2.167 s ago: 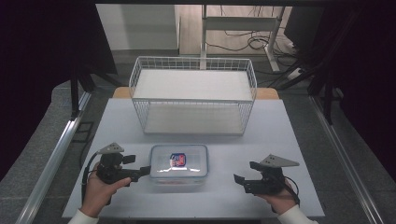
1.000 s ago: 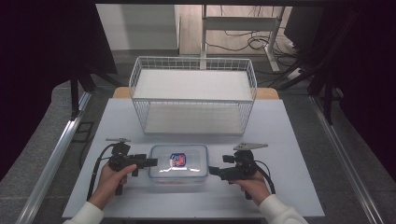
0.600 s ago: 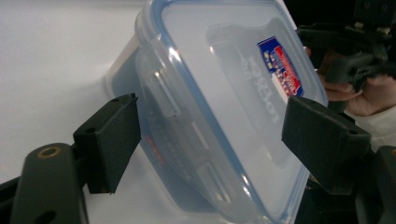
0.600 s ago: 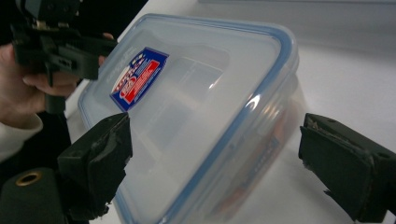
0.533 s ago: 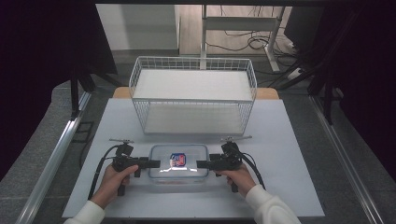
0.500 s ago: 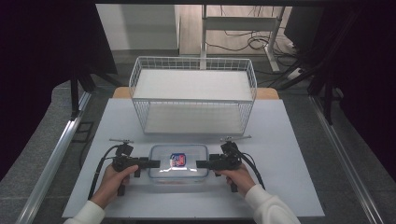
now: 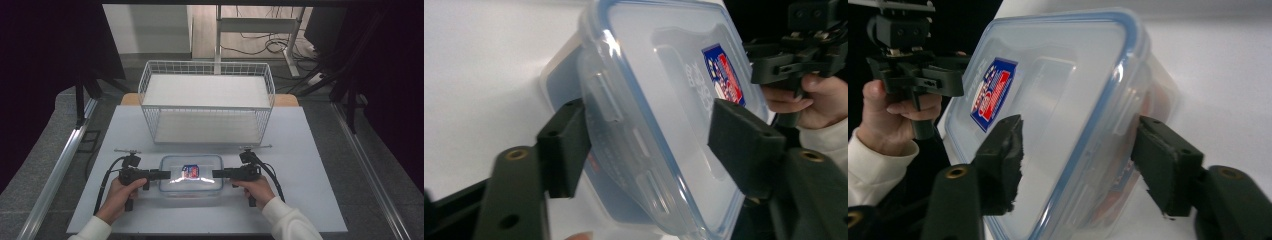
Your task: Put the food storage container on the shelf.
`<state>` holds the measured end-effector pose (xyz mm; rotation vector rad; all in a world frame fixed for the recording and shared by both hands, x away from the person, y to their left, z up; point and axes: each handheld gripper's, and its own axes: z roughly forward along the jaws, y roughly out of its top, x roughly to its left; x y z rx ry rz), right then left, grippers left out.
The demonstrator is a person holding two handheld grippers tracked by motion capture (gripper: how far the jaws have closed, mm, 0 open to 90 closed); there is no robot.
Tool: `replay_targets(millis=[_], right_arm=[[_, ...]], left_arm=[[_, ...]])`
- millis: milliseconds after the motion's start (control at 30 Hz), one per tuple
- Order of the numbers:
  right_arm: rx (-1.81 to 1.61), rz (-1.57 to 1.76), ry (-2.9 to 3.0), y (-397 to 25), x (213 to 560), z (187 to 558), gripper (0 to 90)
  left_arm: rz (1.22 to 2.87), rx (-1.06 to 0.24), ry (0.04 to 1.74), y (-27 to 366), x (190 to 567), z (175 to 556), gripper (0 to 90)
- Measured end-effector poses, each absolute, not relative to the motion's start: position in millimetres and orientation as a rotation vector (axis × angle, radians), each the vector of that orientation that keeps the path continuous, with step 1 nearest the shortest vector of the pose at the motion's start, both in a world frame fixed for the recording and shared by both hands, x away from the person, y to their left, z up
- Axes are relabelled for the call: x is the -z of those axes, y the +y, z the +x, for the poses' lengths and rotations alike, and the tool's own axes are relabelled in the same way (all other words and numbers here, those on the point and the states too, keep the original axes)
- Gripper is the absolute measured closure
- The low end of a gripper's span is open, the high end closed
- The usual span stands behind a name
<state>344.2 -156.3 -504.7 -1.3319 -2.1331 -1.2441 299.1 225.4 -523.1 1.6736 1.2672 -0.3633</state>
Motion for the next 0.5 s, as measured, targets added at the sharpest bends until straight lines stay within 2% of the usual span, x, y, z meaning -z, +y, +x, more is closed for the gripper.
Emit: replay_targets(millis=[267, 500], right_arm=[[1.272, -1.377, -2.087, -160, 498, 335, 47.3], [1.295, -1.388, -2.102, -161, 492, 324, 49.5]], left_arm=[[1.666, 0.333, 1.253, 227, 516, 288, 42.5], [1.676, 0.295, 1.252, 225, 509, 278, 44.8]])
